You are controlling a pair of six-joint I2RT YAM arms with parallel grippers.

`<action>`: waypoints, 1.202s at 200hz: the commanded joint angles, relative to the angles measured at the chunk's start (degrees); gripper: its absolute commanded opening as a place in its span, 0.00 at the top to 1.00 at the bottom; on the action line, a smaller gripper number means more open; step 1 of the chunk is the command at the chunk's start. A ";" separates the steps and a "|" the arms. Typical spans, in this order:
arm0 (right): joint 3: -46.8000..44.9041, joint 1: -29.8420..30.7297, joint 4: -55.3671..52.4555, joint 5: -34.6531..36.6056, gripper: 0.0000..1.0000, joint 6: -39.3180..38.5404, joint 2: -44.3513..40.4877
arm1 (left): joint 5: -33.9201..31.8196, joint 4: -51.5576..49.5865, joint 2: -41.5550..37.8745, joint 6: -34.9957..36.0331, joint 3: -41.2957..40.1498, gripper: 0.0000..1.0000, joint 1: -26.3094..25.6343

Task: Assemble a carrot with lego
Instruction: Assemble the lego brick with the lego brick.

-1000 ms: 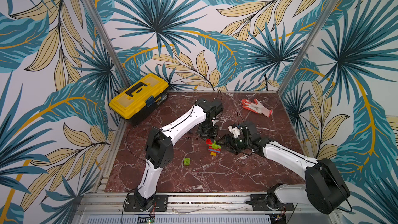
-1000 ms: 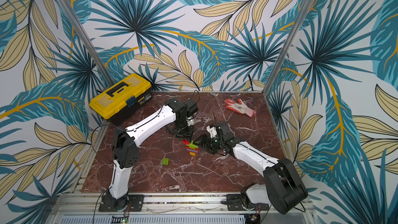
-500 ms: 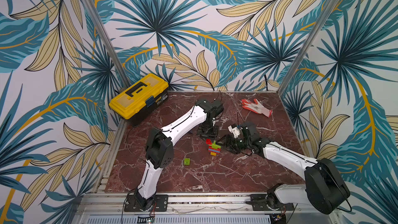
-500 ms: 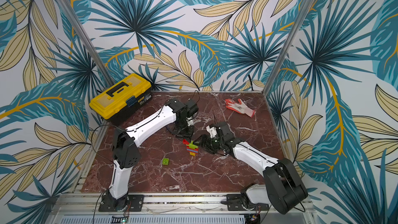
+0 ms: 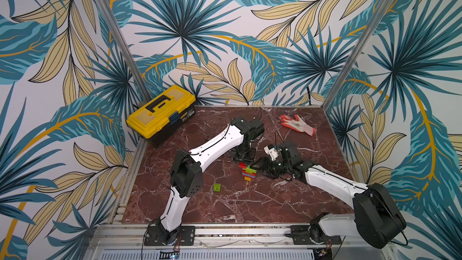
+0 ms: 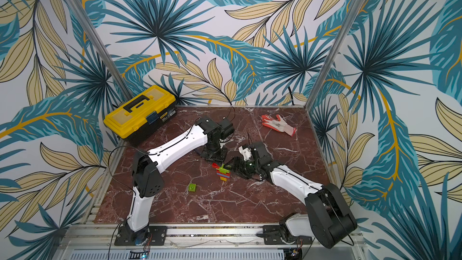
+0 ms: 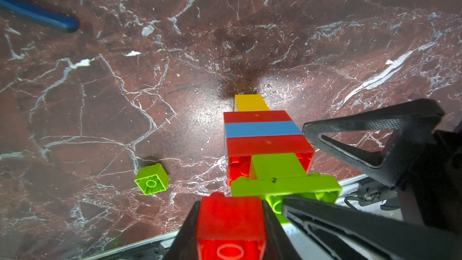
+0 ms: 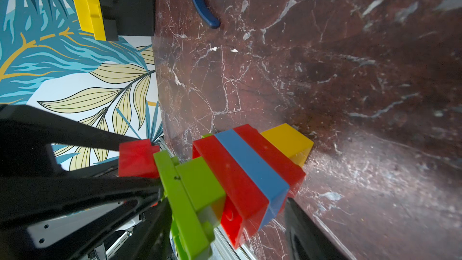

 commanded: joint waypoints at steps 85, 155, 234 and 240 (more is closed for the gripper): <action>-2.49 -0.12 -3.35 1.47 0.35 -2.77 1.72 | -2.87 -1.78 5.98 -1.47 -2.60 0.89 -2.70; -2.60 -0.12 -3.65 1.57 0.37 -3.35 1.95 | 0.04 -1.64 7.36 -0.43 -4.18 0.88 -3.05; -2.46 -0.12 -4.34 1.67 0.38 -3.66 1.58 | -0.97 -1.47 5.80 0.29 -3.00 0.80 -3.05; -2.44 -0.12 -4.27 1.58 0.38 -3.63 1.57 | -1.29 -1.54 5.43 0.30 -2.81 0.80 -2.96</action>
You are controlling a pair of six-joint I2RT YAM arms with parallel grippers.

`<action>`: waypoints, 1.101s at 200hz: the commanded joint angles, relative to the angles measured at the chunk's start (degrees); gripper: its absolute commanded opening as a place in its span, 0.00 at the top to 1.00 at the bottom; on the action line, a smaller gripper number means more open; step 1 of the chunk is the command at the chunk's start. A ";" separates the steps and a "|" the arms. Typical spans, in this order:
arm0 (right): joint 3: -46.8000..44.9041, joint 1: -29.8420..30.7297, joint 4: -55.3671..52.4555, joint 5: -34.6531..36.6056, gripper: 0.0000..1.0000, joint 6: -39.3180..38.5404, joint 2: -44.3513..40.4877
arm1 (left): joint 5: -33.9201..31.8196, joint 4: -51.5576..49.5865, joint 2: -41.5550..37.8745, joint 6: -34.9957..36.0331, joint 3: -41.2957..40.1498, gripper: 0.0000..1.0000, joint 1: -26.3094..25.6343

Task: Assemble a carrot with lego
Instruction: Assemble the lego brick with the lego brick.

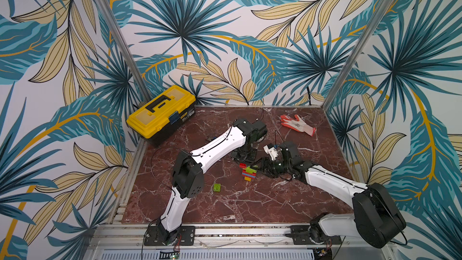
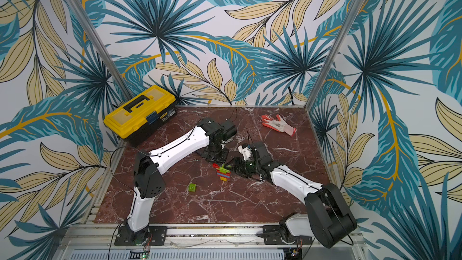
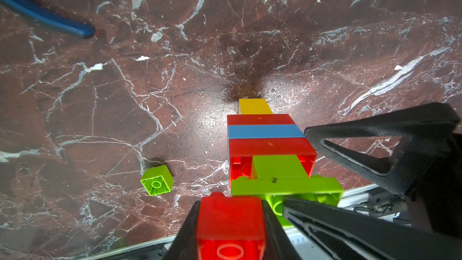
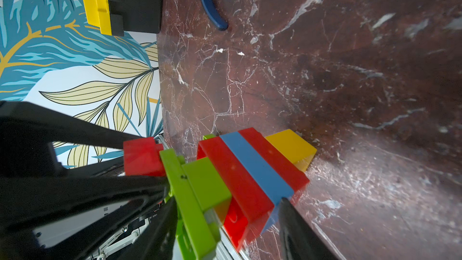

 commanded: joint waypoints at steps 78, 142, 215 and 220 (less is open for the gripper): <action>-1.81 0.21 -5.92 2.62 0.40 -1.16 1.15 | 0.76 -2.08 0.51 0.98 -0.91 0.61 -0.88; -1.69 0.21 -5.71 2.38 0.40 -1.29 1.72 | -0.02 -2.11 -0.70 0.80 -0.57 0.38 -0.93; -1.68 0.19 -6.26 2.62 0.40 -1.54 1.50 | -2.27 -2.09 -5.43 -0.72 1.10 0.25 -0.32; -1.72 0.21 -6.24 2.65 0.40 -1.47 1.51 | -2.55 -2.05 -6.05 -0.85 1.11 0.25 -0.25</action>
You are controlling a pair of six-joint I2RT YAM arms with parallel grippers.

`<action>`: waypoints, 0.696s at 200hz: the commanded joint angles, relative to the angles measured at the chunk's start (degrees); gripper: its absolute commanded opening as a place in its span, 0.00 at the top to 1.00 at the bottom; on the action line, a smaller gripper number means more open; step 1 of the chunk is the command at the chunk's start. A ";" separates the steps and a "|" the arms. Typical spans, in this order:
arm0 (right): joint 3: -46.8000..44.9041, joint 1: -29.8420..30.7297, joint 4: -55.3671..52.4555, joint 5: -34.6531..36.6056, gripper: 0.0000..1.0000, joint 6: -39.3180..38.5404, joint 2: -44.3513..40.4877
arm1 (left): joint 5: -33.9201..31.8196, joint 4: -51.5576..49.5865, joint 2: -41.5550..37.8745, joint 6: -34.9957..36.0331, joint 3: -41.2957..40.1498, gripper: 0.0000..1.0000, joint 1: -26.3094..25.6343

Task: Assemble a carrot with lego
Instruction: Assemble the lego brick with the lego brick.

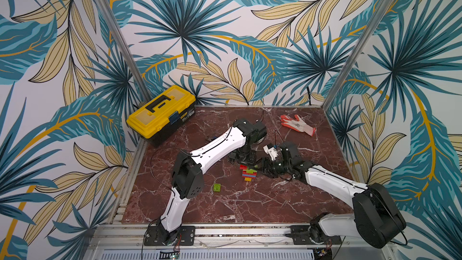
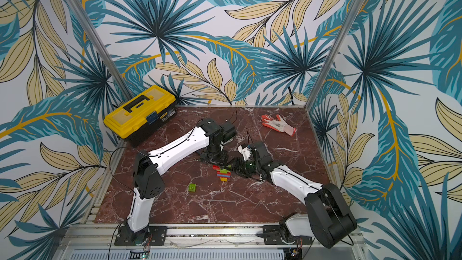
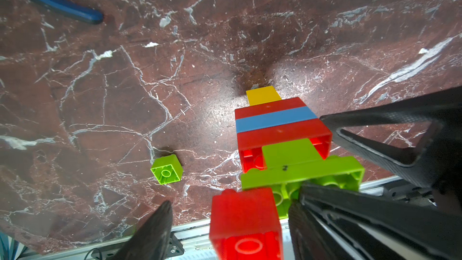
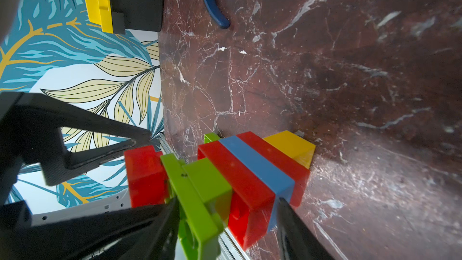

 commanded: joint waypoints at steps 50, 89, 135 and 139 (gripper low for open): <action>-1.67 0.19 -6.24 2.93 0.41 -1.39 1.50 | -5.03 1.11 -11.64 -3.88 -2.47 0.34 2.78; -1.48 0.20 -6.64 2.88 0.41 -1.51 1.45 | 6.50 12.80 -18.20 -4.16 -13.89 0.50 7.35; -1.56 0.18 -6.94 2.88 0.41 -1.78 1.61 | 20.56 28.64 -24.41 -6.66 -26.27 0.50 10.93; -1.57 0.19 -6.87 2.83 0.41 -1.78 1.60 | 21.91 30.27 -24.96 -7.16 -27.49 0.49 11.44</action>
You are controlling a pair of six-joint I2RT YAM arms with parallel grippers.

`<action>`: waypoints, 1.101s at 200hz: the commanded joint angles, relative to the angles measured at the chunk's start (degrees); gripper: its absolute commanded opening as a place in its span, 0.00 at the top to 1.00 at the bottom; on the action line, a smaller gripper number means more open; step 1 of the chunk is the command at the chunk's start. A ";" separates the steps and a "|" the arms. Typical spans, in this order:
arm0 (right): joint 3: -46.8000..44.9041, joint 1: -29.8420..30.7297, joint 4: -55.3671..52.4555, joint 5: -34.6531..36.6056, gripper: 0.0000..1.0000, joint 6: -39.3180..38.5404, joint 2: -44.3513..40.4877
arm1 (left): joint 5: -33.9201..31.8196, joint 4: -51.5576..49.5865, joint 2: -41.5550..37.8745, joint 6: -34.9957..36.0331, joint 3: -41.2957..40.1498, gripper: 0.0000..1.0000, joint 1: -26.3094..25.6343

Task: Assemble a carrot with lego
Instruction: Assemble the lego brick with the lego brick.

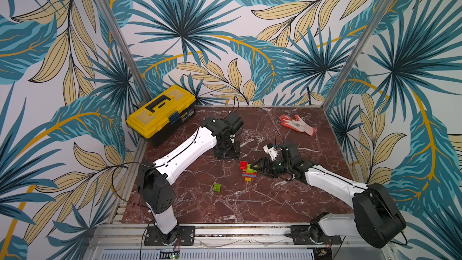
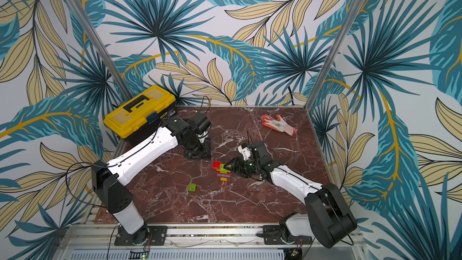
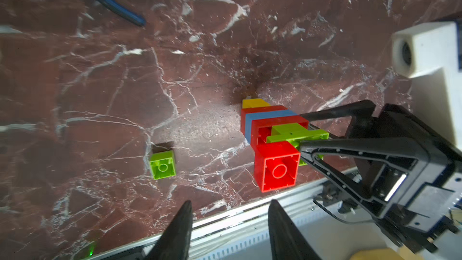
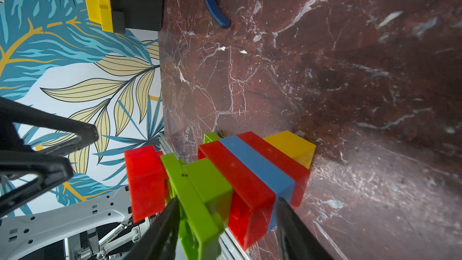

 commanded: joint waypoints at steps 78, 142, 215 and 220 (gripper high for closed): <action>-1.52 0.18 -7.02 2.90 0.41 -1.62 1.73 | 19.92 24.13 -5.73 -5.71 -15.86 0.50 3.90; -1.61 0.19 -7.38 2.94 0.41 -2.03 1.76 | 20.62 25.00 -5.24 -5.72 -19.17 0.54 3.96; -1.70 0.18 -7.63 2.87 0.41 -2.03 1.60 | 18.64 25.19 -4.05 -6.06 -22.71 0.55 3.97; -1.70 0.16 -7.80 3.02 0.41 -2.06 1.60 | 18.63 25.19 -3.91 -6.19 -22.81 0.55 3.96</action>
